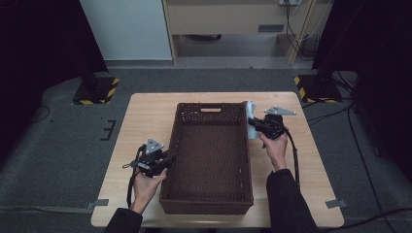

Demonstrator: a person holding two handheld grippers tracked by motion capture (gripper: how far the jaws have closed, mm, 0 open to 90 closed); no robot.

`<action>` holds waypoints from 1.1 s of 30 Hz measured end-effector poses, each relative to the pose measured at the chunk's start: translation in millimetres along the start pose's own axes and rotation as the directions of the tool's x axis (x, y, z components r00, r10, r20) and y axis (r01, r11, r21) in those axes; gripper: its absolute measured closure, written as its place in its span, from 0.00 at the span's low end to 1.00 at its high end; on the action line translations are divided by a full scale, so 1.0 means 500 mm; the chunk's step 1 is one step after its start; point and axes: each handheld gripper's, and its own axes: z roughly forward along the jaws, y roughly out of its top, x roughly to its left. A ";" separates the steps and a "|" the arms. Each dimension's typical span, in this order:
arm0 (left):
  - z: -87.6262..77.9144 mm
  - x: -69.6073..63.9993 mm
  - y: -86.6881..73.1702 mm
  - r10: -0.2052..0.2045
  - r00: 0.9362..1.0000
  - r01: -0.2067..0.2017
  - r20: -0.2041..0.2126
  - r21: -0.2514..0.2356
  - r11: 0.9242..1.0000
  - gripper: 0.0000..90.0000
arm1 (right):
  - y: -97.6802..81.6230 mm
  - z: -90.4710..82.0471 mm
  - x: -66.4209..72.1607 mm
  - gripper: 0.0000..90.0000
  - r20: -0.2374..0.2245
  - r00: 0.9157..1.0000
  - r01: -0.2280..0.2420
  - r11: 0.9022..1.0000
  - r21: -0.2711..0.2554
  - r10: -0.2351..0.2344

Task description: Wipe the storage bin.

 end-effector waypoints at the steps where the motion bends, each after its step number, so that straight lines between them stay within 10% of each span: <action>1: 0.000 0.001 0.001 0.001 1.000 -0.001 0.000 0.001 1.000 0.77 | -0.002 0.003 0.001 0.95 0.007 1.000 0.010 1.000 0.015 -0.010; 12: -0.008 0.005 -0.001 0.002 1.000 -0.002 -0.006 -0.013 1.000 0.64 | -0.104 0.051 -0.006 0.95 0.051 0.998 -0.036 0.967 0.252 0.024; 21: -0.028 -0.009 -0.023 0.034 0.999 -0.034 0.004 -0.003 0.999 0.64 | -0.032 -0.039 0.007 0.95 -0.013 1.000 -0.006 1.000 0.020 0.007; 33: -0.021 -0.010 -0.022 -0.012 1.000 0.012 -0.010 -0.024 1.000 0.73 | -0.122 0.012 0.012 0.95 0.014 1.000 -0.002 0.970 0.245 -0.001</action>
